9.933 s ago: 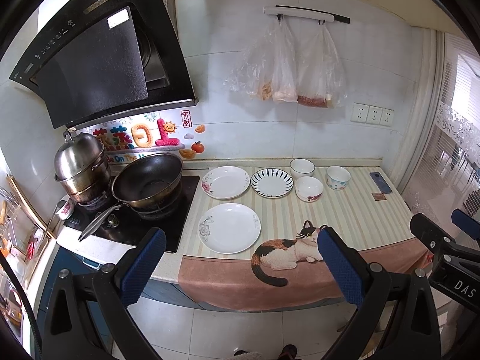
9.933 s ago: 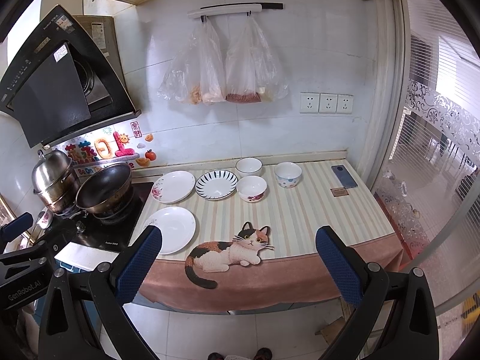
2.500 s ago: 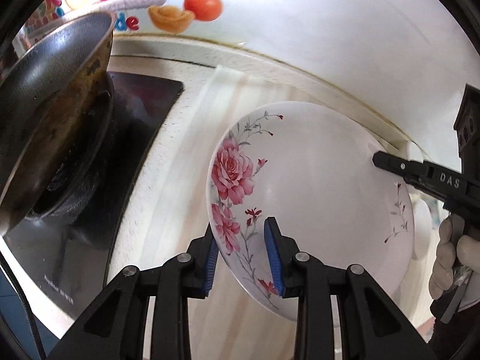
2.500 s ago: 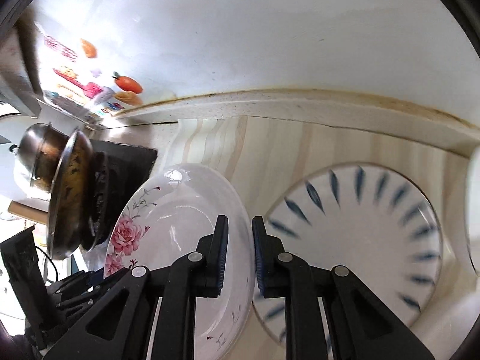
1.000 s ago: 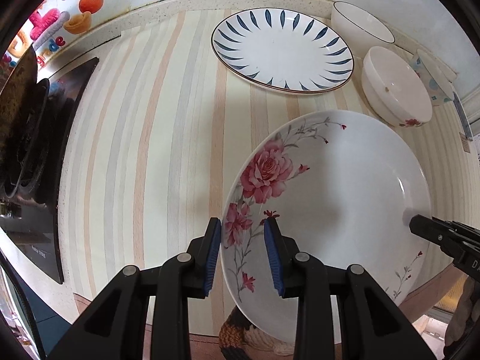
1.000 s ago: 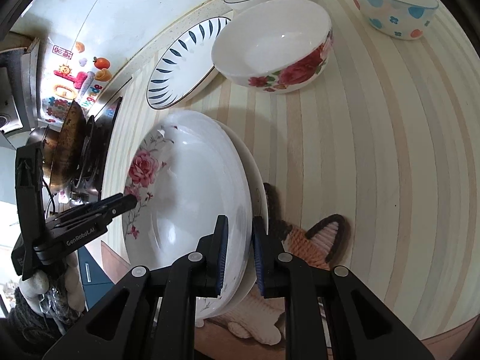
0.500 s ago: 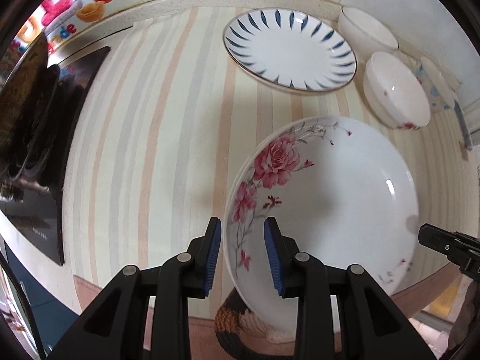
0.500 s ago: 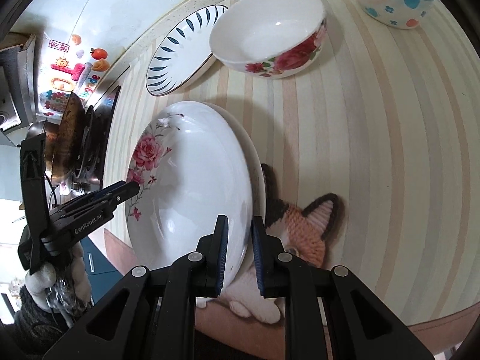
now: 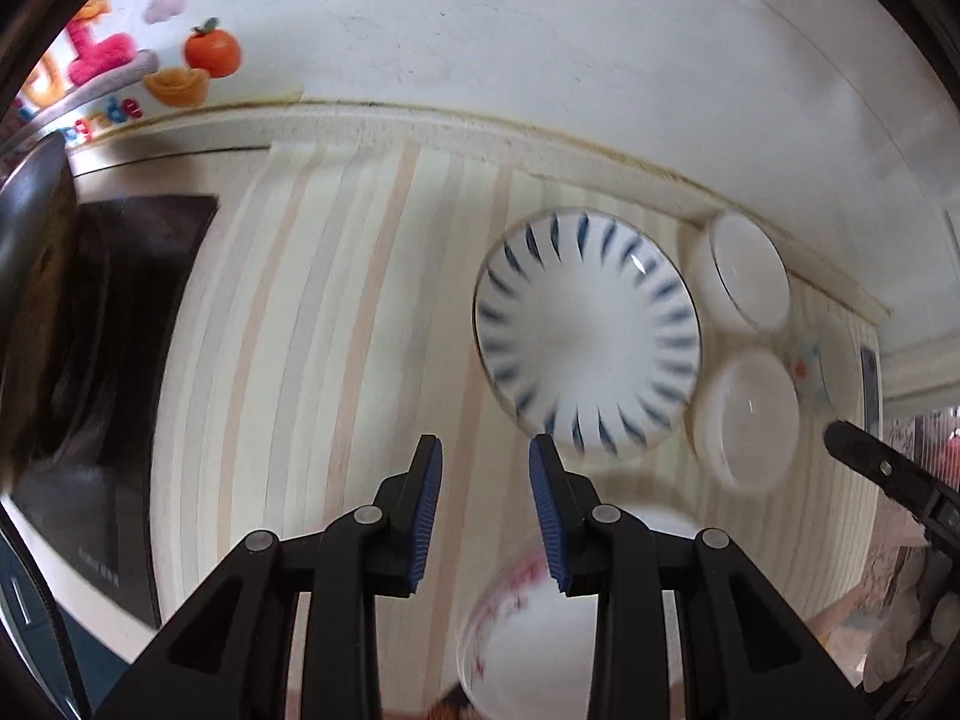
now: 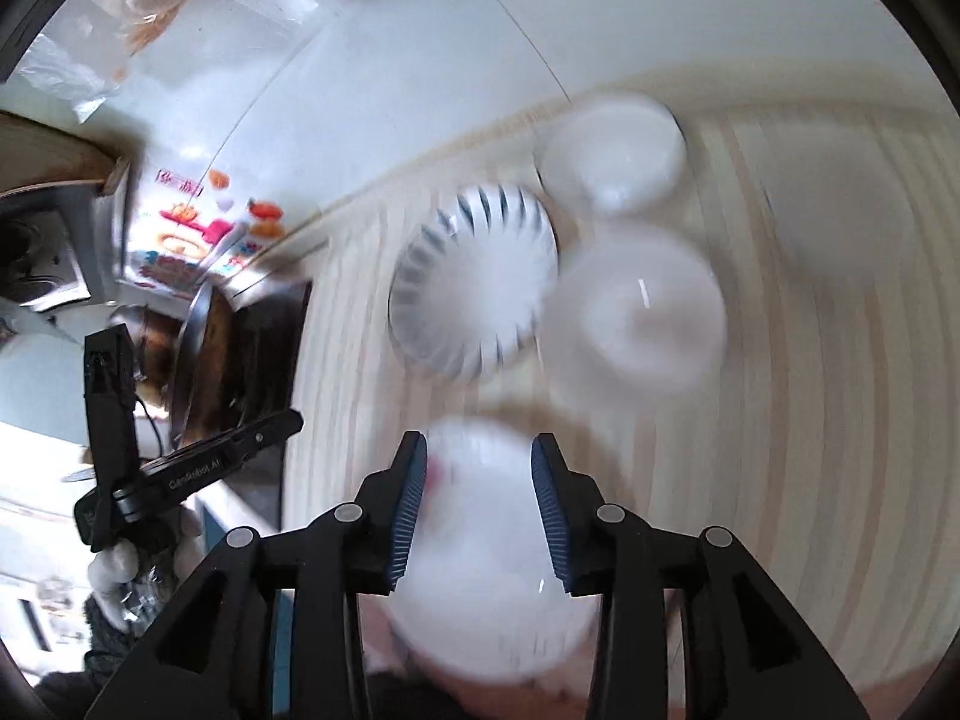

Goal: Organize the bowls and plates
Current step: 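Open both tools and move them toward the blue-striped plate, then grasp the blue-striped plate rim with the left tool while the right tool grasps its other rim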

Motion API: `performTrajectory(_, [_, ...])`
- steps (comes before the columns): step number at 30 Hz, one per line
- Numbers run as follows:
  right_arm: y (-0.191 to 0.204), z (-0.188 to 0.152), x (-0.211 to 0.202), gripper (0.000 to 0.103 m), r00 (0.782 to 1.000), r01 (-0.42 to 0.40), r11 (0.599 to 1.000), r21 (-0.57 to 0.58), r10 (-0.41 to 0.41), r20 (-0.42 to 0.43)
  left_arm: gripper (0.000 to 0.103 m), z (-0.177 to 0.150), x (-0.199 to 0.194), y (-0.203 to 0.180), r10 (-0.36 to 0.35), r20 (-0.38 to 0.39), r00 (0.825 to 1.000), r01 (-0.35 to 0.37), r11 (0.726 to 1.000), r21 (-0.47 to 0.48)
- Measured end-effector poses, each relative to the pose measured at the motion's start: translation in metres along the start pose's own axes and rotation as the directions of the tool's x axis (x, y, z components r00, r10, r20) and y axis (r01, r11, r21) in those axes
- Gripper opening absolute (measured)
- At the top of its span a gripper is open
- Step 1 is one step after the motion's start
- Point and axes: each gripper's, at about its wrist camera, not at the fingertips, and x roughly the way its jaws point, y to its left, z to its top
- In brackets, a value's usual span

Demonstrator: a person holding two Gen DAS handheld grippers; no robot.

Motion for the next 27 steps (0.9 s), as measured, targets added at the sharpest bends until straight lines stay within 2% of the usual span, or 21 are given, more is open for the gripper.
performTrajectory(4, [0.01,0.064,0.047,0.039,0.994,0.091,0.995,-0.028,-0.093,-0.064,0.028,0.034,0.03,0.006,-0.001,-0.039,0.999,0.0,1.0,-0.007])
performTrajectory(8, [0.004,0.097,0.091,0.039,0.972,0.179,0.983,-0.032,-0.182,-0.147,0.028,0.052,0.067,0.009,-0.017,-0.112,0.994,0.016,1.0,-0.01])
performTrajectory(15, [-0.006,0.115,0.141,0.039,0.93,0.256,0.965,-0.061,-0.263,-0.255,0.028,0.062,0.105,0.006,-0.016,-0.183,0.983,0.021,1.0,0.022])
performTrajectory(21, [-0.011,0.111,0.167,0.037,0.899,0.296,0.951,-0.084,-0.307,-0.312,0.028,0.062,0.125,0.006,-0.055,-0.205,0.977,0.06,0.998,0.022])
performTrajectory(23, [-0.013,0.11,0.174,0.024,0.896,0.297,0.951,-0.087,-0.309,-0.32,0.024,0.063,0.125,0.007,-0.071,-0.185,0.98,0.077,0.997,0.026])
performTrajectory(25, [-0.015,0.109,0.179,0.018,0.892,0.313,0.945,-0.095,-0.327,-0.312,0.017,0.063,0.123,0.005,-0.082,-0.169,0.982,0.088,0.996,0.033])
performTrajectory(27, [-0.016,0.109,0.179,0.016,0.899,0.307,0.947,-0.094,-0.321,-0.296,0.017,0.065,0.121,0.002,-0.047,-0.152,0.987,0.055,0.997,0.049])
